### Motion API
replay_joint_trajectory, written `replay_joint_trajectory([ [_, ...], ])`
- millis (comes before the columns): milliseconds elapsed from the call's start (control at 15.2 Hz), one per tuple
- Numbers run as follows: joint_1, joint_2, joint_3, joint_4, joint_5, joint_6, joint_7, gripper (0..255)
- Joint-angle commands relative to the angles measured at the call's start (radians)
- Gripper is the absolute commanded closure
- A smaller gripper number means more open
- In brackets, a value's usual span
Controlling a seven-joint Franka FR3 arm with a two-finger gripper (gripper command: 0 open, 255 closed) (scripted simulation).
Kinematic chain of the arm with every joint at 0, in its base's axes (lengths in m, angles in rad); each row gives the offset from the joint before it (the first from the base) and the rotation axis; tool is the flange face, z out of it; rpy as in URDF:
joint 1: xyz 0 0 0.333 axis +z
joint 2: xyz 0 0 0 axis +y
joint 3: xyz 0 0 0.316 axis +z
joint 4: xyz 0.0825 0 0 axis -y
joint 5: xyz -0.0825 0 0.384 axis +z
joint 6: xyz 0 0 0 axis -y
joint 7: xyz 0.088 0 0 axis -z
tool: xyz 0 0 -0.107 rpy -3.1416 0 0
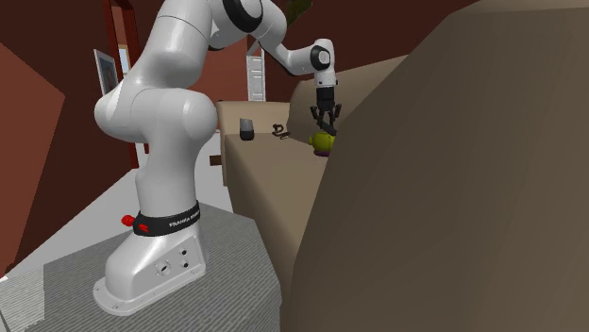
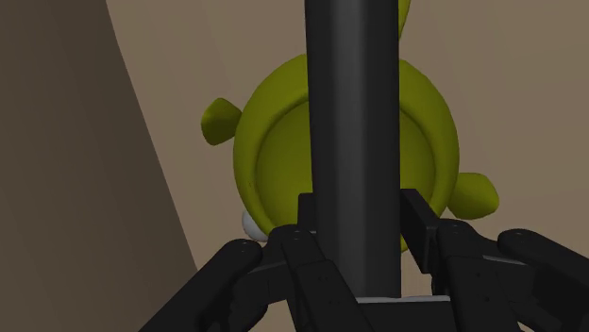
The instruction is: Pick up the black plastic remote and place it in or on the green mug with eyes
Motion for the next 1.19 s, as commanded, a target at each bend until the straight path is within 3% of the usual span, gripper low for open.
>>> replay_joint_trajectory([
  [0,0.000,0.000,0.000,0.000,0.000,0.000,0.000,255],
  [66,0.000,0.000,0.000,0.000,0.000,0.000,0.000,0],
  [396,0.000,0.000,0.000,0.000,0.000,0.000,0.000,0],
  [660,-0.001,-0.023,-0.006,0.093,-0.011,-0.114,0.008,0],
  [1122,-0.001,-0.023,-0.006,0.093,-0.011,-0.114,0.008,0],
])
